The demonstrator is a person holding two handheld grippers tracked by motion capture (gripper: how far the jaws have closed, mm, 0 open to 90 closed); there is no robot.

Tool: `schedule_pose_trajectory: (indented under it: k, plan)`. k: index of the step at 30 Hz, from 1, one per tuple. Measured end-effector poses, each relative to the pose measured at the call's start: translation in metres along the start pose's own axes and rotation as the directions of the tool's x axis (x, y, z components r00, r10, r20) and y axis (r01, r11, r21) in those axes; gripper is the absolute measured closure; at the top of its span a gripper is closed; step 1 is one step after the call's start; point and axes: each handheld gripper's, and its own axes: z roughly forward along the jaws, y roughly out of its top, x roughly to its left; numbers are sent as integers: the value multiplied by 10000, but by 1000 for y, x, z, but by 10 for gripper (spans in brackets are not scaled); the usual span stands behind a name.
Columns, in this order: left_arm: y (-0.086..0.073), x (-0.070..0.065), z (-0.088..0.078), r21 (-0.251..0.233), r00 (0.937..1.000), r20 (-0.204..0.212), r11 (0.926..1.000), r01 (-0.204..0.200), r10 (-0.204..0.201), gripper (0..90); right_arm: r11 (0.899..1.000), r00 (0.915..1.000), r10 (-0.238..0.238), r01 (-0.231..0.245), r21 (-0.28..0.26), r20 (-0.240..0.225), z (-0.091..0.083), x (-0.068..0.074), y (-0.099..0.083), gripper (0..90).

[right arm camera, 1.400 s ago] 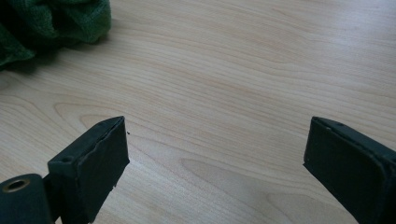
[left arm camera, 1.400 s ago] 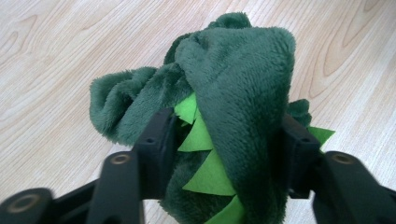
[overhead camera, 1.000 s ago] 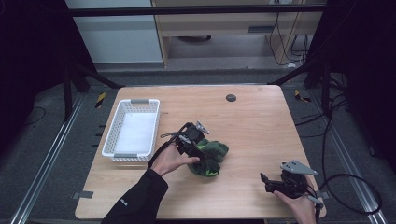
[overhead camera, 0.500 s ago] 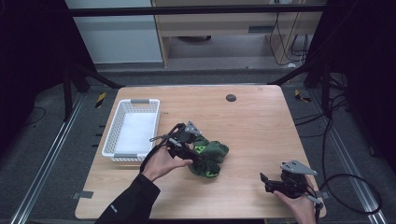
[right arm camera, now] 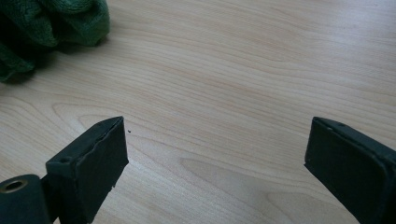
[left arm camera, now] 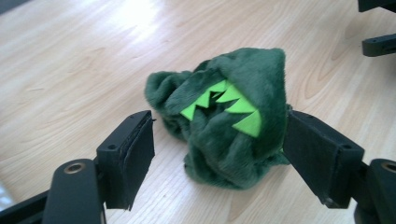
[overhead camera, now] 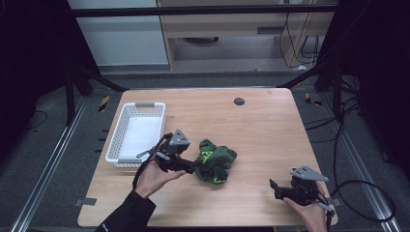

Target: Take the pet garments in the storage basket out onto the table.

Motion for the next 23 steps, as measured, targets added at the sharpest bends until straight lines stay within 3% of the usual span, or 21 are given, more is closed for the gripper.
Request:
schedule_pose_trajectory:
  k: [5, 10, 23]
  plan:
    - [-18, 3, -8, -499, 9994, -278, 9985, 204, -218, 245, 10000, 10000, 31, -31, 18, -5, 0, 1, 0, 57]
    - [-37, 8, -14, -955, 9962, -516, 9933, 645, -696, 249, 10000, 10000, 40, -40, 15, -2, 0, 1, 0, 57]
    - [-80, 14, -25, -1505, 9870, -777, 9803, 1279, -1407, 261, 10000, 10000, 24, -24, 38, 3, 1, 2, -2, 55]
